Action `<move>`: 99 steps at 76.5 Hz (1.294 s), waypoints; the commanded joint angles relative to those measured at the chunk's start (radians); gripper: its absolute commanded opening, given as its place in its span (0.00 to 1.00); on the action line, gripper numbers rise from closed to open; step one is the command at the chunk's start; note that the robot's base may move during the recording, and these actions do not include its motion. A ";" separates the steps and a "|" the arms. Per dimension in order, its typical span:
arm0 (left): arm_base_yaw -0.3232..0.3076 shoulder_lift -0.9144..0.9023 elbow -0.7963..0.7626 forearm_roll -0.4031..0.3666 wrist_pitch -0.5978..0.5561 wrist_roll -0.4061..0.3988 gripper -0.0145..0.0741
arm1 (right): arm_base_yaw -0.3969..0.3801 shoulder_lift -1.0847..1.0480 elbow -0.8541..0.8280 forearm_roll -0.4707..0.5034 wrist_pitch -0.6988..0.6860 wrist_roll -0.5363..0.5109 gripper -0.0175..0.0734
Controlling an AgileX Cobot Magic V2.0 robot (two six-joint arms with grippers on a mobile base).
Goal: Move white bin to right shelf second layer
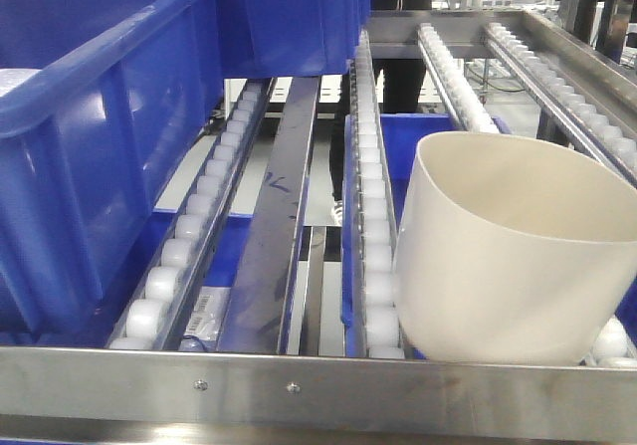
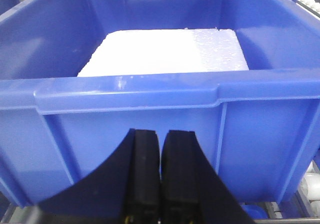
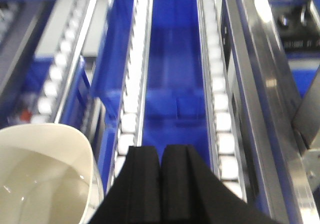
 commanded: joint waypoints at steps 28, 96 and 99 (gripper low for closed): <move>-0.006 -0.014 0.037 0.000 -0.087 -0.005 0.26 | -0.005 -0.030 -0.006 -0.017 -0.133 0.000 0.25; -0.006 -0.014 0.037 0.000 -0.087 -0.005 0.26 | -0.021 -0.120 0.073 -0.036 -0.159 0.000 0.25; -0.006 -0.014 0.037 0.000 -0.087 -0.005 0.26 | -0.027 -0.136 0.096 -0.036 -0.176 0.000 0.25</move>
